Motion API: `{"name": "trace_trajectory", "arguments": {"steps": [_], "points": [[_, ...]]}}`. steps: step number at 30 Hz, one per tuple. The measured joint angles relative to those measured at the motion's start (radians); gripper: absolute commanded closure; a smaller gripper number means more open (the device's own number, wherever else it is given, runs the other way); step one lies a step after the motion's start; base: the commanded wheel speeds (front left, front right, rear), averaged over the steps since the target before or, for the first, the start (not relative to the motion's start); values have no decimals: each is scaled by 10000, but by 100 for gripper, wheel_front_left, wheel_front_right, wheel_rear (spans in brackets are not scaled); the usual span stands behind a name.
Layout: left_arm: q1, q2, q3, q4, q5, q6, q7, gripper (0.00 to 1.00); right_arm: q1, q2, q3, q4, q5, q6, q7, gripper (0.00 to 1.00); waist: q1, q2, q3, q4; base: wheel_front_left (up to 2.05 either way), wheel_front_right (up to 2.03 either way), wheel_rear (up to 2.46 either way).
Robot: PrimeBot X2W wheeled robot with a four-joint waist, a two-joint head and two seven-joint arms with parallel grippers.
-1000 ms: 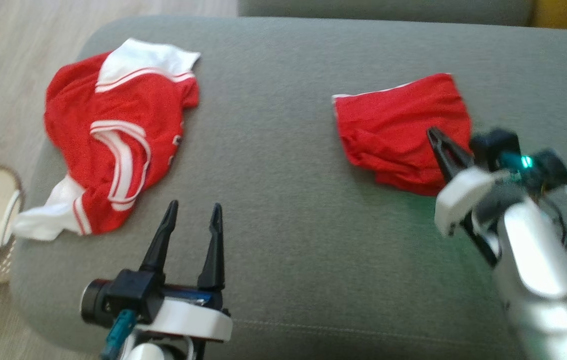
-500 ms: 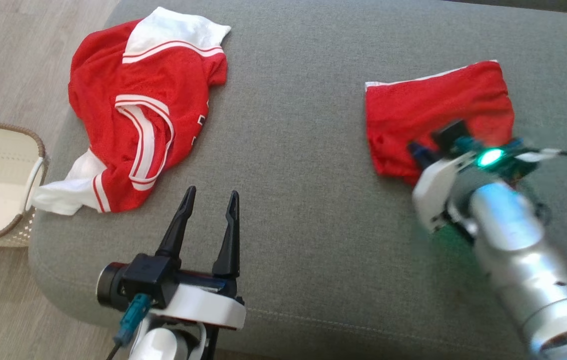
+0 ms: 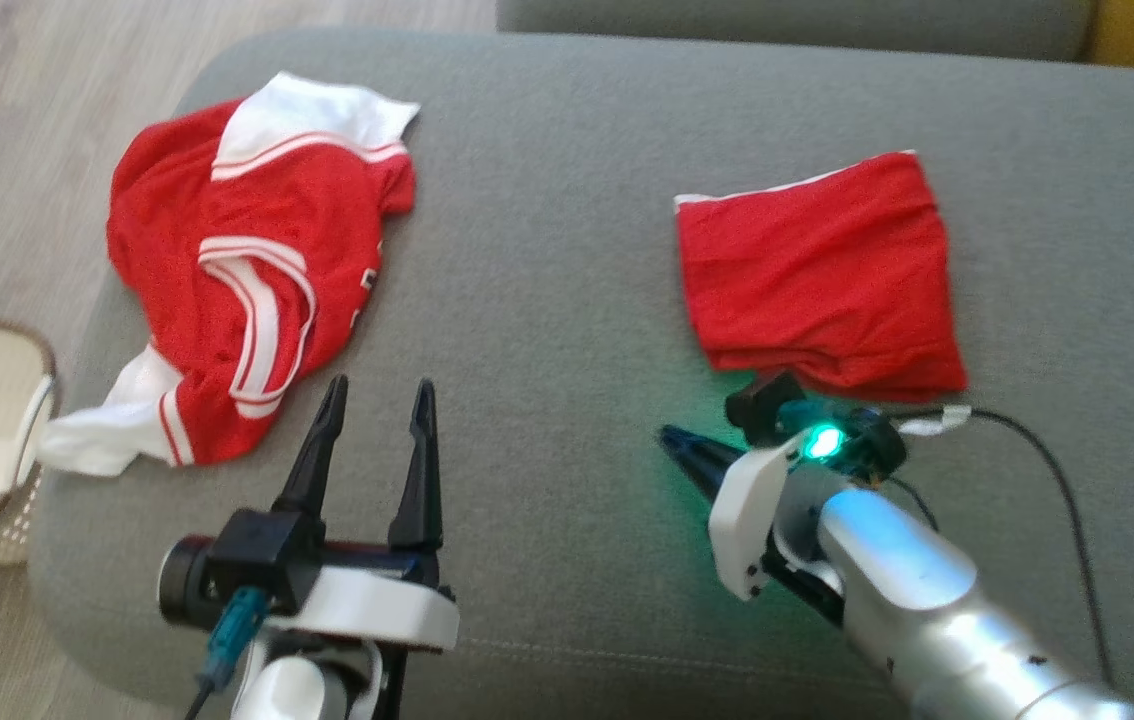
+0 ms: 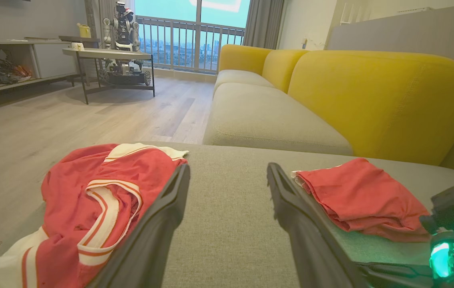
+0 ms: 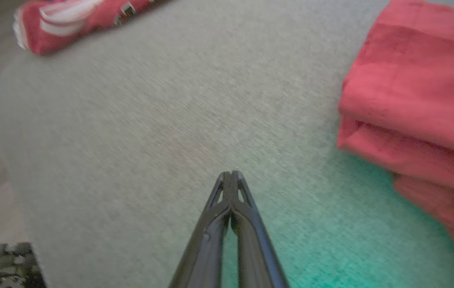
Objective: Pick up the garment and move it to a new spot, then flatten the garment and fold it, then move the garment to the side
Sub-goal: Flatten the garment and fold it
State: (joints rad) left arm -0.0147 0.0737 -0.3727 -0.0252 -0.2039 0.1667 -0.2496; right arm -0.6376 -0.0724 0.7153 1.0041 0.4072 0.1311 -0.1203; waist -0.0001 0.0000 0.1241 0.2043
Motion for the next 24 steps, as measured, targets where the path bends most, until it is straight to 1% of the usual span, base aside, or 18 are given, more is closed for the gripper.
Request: {"name": "trace_trajectory", "arguments": {"steps": [1,2,3,6,9,10,11,12,13,16,18,19,21,24], "points": [[85,2,31,-13,0,4,0,0,128,-2,65,-265,207,0,-190,64,0,0,-83,-77,0,0,0],[191,2,63,-13,0,10,0,0,188,-29,46,-479,334,0,-447,14,0,0,-168,-151,0,0,0],[303,4,102,-17,0,15,0,0,191,-105,-38,-673,456,0,-688,0,0,0,-263,-228,0,0,0],[596,6,242,-58,0,105,0,0,232,-414,-1057,-1386,706,0,-1204,0,0,0,-555,-446,0,0,0],[811,36,370,-134,-2,184,0,0,766,-692,-2378,-2464,573,0,-1281,0,-1,0,-842,-654,0,0,0],[811,36,370,-134,-2,184,0,0,766,-692,-2378,-2464,573,0,-1281,0,-1,0,-842,-654,0,0,0],[975,54,464,-188,-10,198,0,0,1533,-782,-3382,-3463,54,0,-1287,0,0,0,-1003,-813,0,0,0],[975,54,464,-188,-10,198,0,0,1533,-782,-3382,-3463,54,0,-1287,0,0,0,-1003,-813,0,0,0],[1135,73,546,-234,-10,194,0,0,2492,-792,-4497,-4307,-479,0,-1298,0,0,0,-1150,-964,0,0,0],[1317,81,616,-470,-10,180,0,0,3973,-663,-5950,-5250,-1434,0,-1319,0,0,0,-1348,-1141,0,0,0],[1434,81,658,-633,-4,180,0,0,4830,-426,-6521,-5812,-1948,0,-1321,0,-1,0,-1434,-1264,0,0,0],[1434,81,658,-633,-4,180,0,0,4830,-426,-6521,-5812,-1948,0,-1321,0,-1,0,-1434,-1264,0,0,0],[1586,105,692,-790,167,182,0,0,5484,-146,-6826,-6335,-2370,0,-1319,0,0,0,-1488,-1403,0,0,0],[1882,130,838,-995,382,230,0,0,5980,109,-7003,-7114,-2817,0,-1319,0,-1,0,-1562,-1620,0,0,0]]}}
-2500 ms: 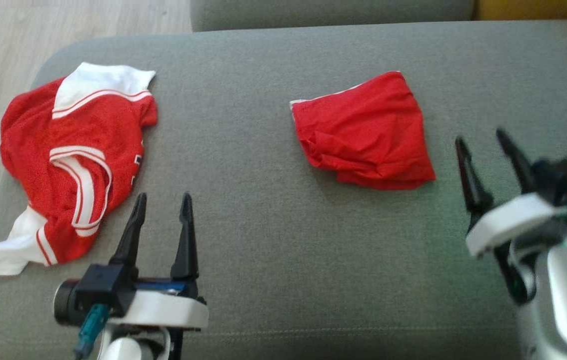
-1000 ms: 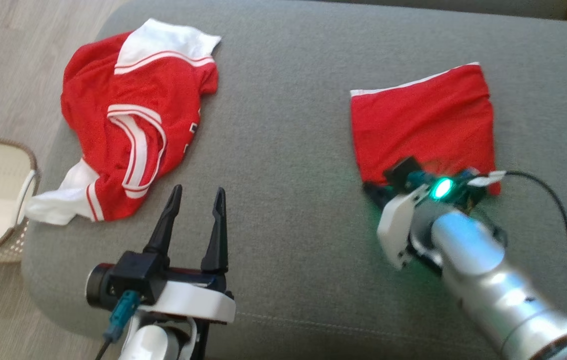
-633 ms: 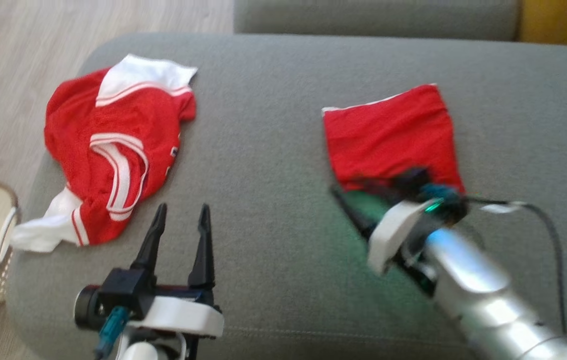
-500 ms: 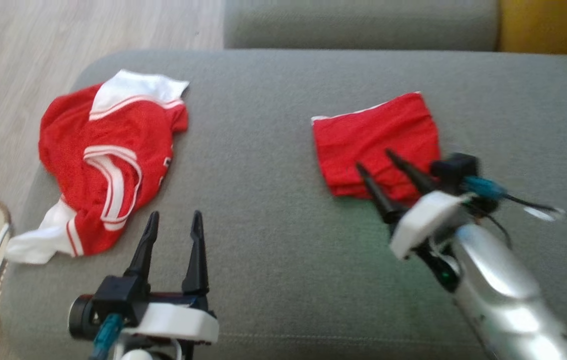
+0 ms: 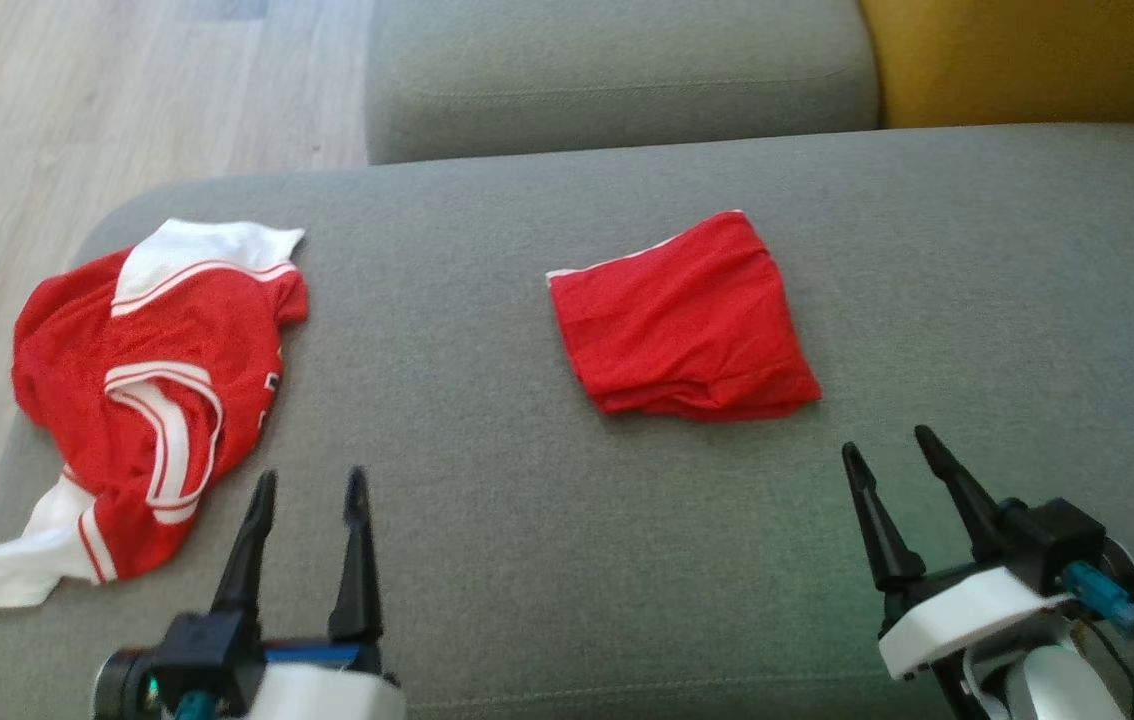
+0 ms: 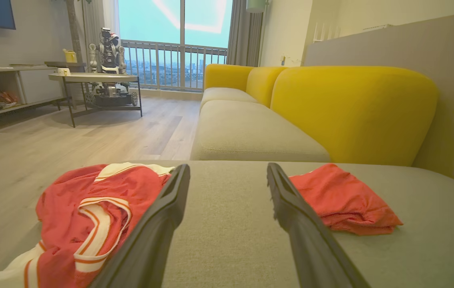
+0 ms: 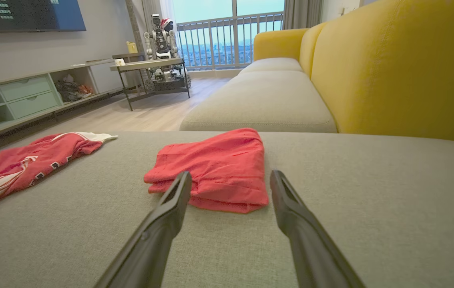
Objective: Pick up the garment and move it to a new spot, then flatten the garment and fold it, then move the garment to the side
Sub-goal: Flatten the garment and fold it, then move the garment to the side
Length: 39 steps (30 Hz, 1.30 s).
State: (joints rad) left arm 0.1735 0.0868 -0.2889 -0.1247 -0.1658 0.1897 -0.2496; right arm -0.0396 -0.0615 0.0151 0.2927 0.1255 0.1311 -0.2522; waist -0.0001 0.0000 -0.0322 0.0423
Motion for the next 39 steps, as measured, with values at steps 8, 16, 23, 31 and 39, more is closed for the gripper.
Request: {"name": "trace_trajectory", "arguments": {"steps": [8,16,23,31,39], "points": [[573,130,318,61,669,94,0,0,659,79,12,-694,-548,0,-2,0,0,0,-94,-337,0,0,0],[573,84,351,291,830,27,0,0,765,109,42,-671,-437,0,-2,0,1,0,-171,-291,0,0,0],[574,46,341,629,955,-50,0,0,766,111,29,-594,-435,0,-2,0,1,0,-190,-151,0,0,0],[573,-4,345,803,955,-63,0,0,765,113,-88,-589,-435,0,-2,0,1,0,-97,-7,0,0,0],[414,-48,305,993,995,-255,0,0,-54,117,88,884,46,0,4,0,1,0,293,205,0,0,0]]}}
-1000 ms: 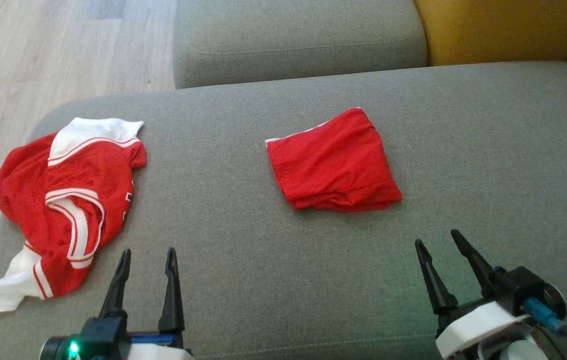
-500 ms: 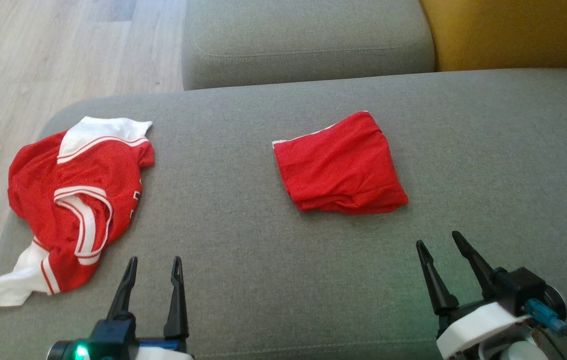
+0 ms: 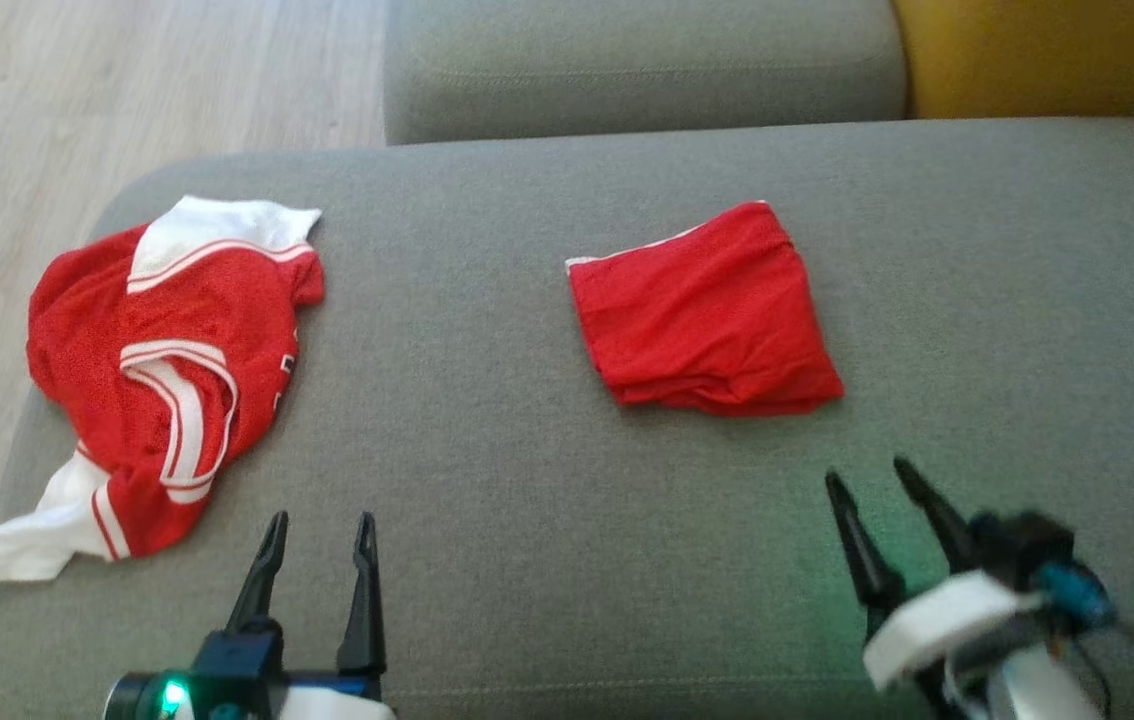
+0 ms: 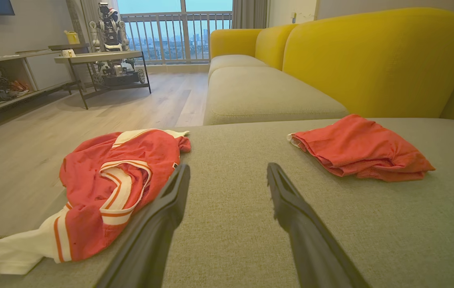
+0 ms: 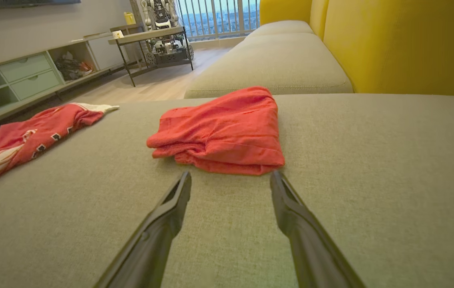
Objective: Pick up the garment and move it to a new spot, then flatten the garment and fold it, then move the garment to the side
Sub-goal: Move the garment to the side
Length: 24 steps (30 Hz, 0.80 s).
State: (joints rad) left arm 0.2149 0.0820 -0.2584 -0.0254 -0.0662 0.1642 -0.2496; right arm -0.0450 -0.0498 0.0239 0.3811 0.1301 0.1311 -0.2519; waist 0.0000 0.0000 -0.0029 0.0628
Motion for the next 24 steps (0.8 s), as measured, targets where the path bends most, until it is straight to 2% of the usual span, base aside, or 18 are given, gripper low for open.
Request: {"name": "trace_trajectory", "arguments": {"steps": [8,11,17,24], "points": [[-961,-113,-522,132,121,-247,0,0,-3587,-94,-640,2330,1873,0,949,0,3,0,761,593,0,0,0],[-1136,-169,-637,182,121,-288,0,0,-4231,-251,-853,3062,2268,0,1306,0,3,0,945,798,0,0,0],[-1514,-205,-874,299,94,-318,0,0,-5722,-1055,-1682,5340,2071,-2,2011,0,3,0,1439,1354,0,0,0],[-1821,-240,-1189,345,90,-316,0,0,-7053,-1243,-2201,7271,1248,0,2470,0,2,0,1933,1810,0,0,0]]}}
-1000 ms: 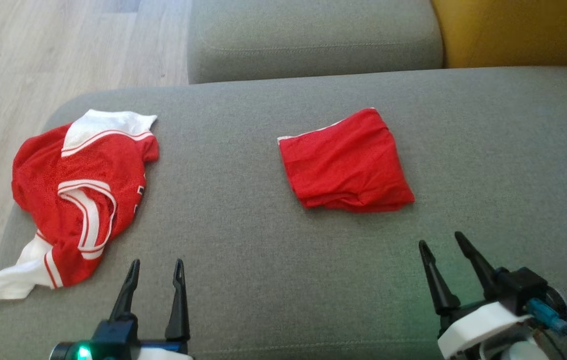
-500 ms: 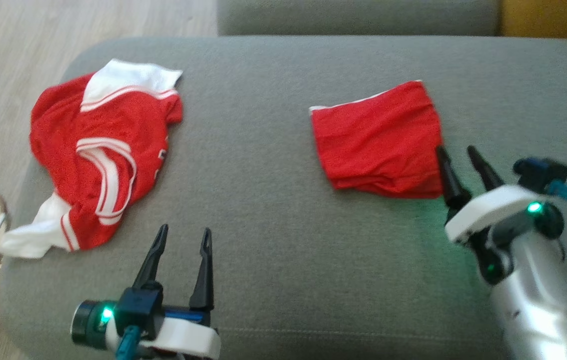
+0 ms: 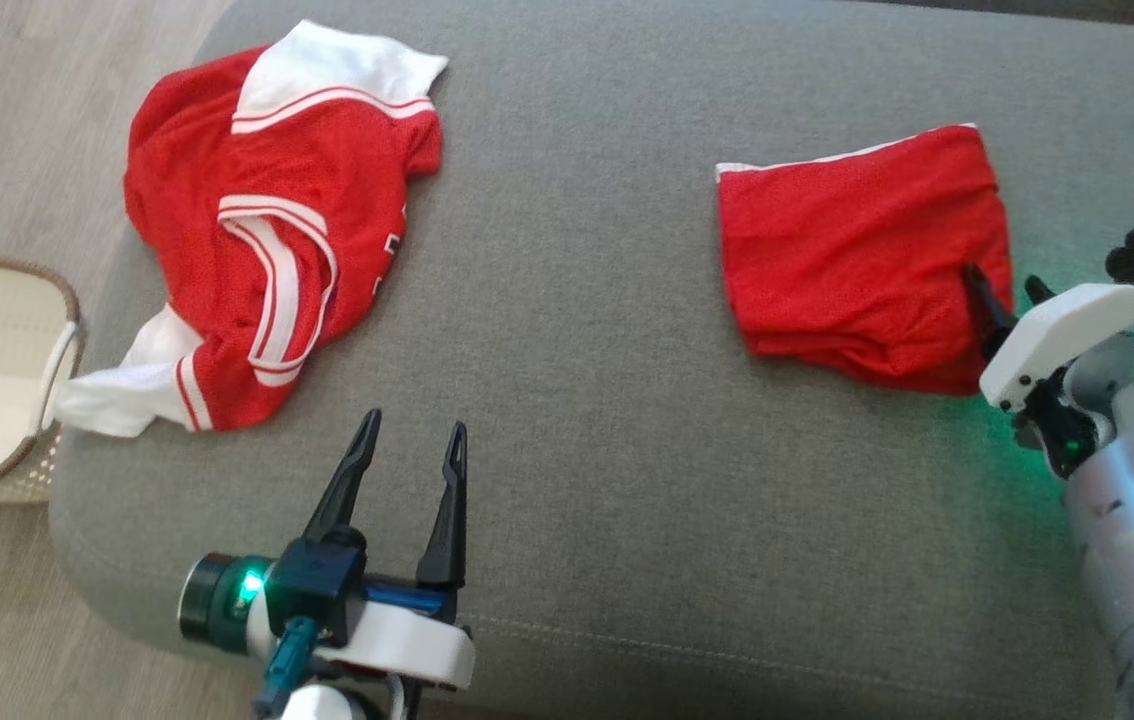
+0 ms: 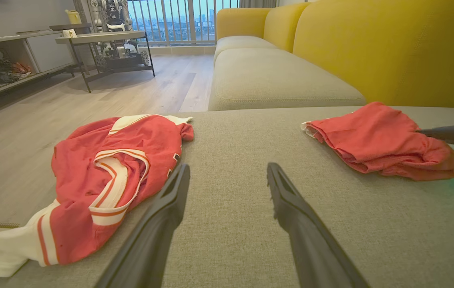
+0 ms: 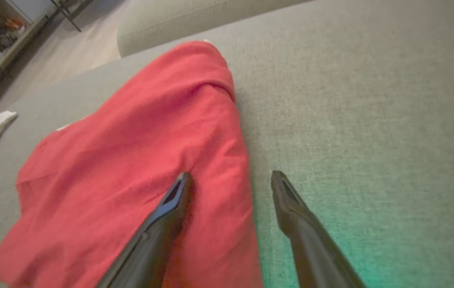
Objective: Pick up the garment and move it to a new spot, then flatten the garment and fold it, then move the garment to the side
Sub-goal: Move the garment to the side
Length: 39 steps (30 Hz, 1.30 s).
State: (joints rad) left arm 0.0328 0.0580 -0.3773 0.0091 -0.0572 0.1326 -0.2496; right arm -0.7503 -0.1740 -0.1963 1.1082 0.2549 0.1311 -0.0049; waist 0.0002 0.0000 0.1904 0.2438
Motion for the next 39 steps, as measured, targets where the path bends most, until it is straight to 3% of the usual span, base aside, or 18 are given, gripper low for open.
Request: {"name": "trace_trajectory", "arguments": {"steps": [3,4,5,6,16,30,39], "points": [[-102,0,-48,17,-2,10,0,0,-291,-128,-169,731,-366,0,242,0,-1,0,145,114,0,0,0],[-182,-2,-102,33,-2,54,0,0,-477,-184,-297,1049,-479,0,305,50,-1,0,218,143,0,0,0],[-221,-2,-123,42,-2,81,0,0,-586,-215,-301,1156,-585,0,330,68,-1,0,227,144,0,0,0],[-246,-4,-134,48,-2,82,0,0,-666,-226,-301,1221,-692,0,326,100,-1,0,225,121,0,0,0],[-255,-6,2,46,2,157,0,0,-762,-255,150,1348,-1223,2,-504,100,-2,0,239,-907,0,0,0],[-672,117,130,6,140,-25,0,0,-835,-1325,1037,493,-851,2,-1687,100,-1,0,693,-3074,0,0,0],[-875,270,196,-58,213,-61,-2,0,-1070,-1699,1296,-163,-1091,2,-2276,100,0,0,1078,-3809,0,0,0]]}}
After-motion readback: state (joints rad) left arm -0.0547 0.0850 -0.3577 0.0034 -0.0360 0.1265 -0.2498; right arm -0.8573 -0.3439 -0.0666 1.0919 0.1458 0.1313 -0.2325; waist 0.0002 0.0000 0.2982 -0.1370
